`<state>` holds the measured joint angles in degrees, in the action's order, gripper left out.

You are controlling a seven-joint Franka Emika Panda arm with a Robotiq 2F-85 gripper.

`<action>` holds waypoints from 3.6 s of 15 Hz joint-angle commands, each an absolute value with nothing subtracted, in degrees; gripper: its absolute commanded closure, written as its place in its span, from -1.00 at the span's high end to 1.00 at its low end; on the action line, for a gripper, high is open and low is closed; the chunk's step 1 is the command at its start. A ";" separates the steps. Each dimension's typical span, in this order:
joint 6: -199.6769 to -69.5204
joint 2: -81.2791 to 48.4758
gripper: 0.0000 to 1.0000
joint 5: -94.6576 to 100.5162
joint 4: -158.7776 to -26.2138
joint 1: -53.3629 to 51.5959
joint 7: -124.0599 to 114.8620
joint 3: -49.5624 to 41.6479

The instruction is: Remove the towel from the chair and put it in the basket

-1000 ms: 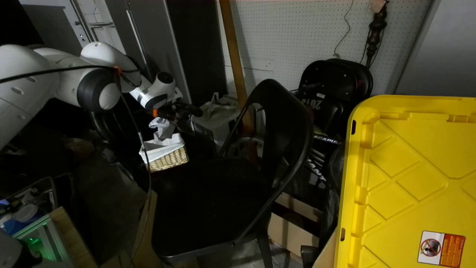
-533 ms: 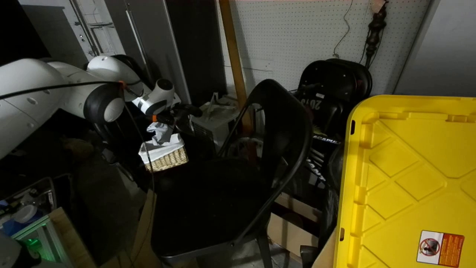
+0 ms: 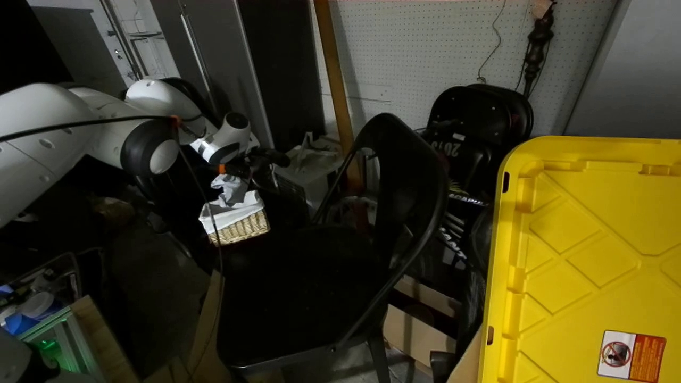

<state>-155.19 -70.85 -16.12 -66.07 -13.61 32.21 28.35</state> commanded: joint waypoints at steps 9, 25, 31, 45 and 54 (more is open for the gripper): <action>-146.70 -78.47 -0.93 -9.14 -52.72 -18.08 32.19 27.70; -165.58 -86.12 -0.93 -12.93 -43.48 -26.14 50.16 27.41; -159.72 -86.12 0.16 -15.52 -43.51 -25.86 57.40 28.52; -129.46 -75.84 1.00 -10.49 -46.58 -30.29 16.78 9.70; -122.91 -59.65 1.00 -11.68 -66.80 -30.27 -2.60 2.26</action>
<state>-122.95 -67.19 -11.29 -55.48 -30.02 3.77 4.70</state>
